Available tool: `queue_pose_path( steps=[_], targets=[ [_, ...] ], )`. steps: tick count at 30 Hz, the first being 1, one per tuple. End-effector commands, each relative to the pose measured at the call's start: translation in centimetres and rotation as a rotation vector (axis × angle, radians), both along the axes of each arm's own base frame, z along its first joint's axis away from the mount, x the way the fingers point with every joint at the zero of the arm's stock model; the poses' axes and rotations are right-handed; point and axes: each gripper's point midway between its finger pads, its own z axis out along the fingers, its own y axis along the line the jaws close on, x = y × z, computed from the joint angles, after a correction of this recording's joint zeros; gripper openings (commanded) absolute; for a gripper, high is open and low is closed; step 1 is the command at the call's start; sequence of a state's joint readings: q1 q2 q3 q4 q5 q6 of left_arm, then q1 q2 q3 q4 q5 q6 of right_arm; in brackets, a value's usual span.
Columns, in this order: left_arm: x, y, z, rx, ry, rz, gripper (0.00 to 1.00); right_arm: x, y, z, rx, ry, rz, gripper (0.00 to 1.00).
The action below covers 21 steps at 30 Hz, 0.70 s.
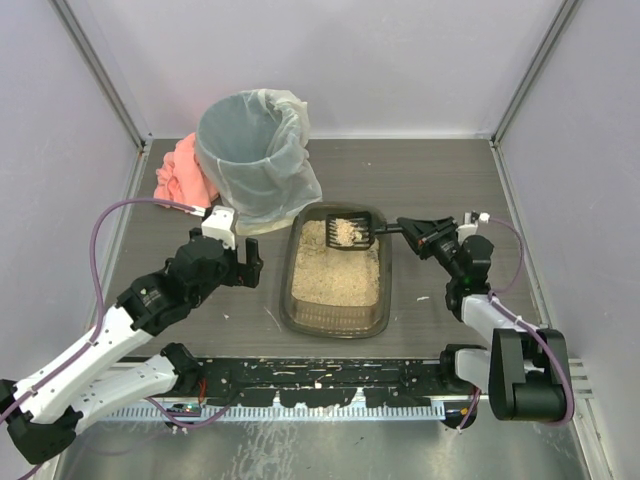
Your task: Clean the litter box
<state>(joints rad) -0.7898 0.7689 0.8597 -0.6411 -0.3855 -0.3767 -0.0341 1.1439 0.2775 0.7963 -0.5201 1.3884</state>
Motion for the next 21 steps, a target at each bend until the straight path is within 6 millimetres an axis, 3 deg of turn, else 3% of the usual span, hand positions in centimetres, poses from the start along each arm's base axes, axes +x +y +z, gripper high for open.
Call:
queue_pose_path(
  steps=[1, 3, 6, 9, 10, 13, 16, 19, 20, 21],
  targets=[
    [0.4, -0.1, 1.2, -0.016, -0.031, 0.007, 0.91, 0.1, 0.5, 2.7, -0.031, -0.116, 0.008, 0.01],
    [0.6, 0.1, 1.1, -0.021, -0.043, 0.016, 0.91, 0.1, 1.5, 3.3, -0.057, -0.136, 0.048, 0.01],
    [0.4, -0.2, 1.4, -0.031, -0.041, 0.001, 0.91, 0.3, -1.8, 2.4, -0.010, -0.091, -0.092, 0.01],
    [0.4, 0.0, 1.3, -0.027, -0.040, 0.009, 0.91, 0.1, 1.7, 3.8, -0.084, -0.155, 0.067, 0.01],
    [0.5, 0.0, 1.2, -0.027, -0.045, 0.013, 0.91, 0.0, 1.7, 3.8, -0.079, -0.155, 0.070, 0.01],
    [0.3, -0.1, 1.3, -0.026, -0.036, 0.003, 0.91, 0.1, -1.6, 2.3, -0.007, -0.092, -0.074, 0.01],
    [0.4, 0.1, 1.5, -0.031, -0.046, 0.016, 0.91, -0.4, 1.9, 3.4, -0.048, -0.143, 0.086, 0.01],
    [0.4, 0.0, 1.4, -0.032, -0.045, 0.011, 0.92, -0.2, -1.5, 1.9, 0.003, -0.078, -0.057, 0.01],
    [0.3, 0.0, 1.5, -0.031, -0.040, 0.007, 0.92, -0.2, -1.8, 1.9, 0.013, -0.078, -0.073, 0.01],
    [0.3, 0.1, 1.6, -0.028, -0.037, 0.008, 0.92, -0.3, -0.6, 2.8, -0.006, -0.108, -0.024, 0.01]
  ],
)
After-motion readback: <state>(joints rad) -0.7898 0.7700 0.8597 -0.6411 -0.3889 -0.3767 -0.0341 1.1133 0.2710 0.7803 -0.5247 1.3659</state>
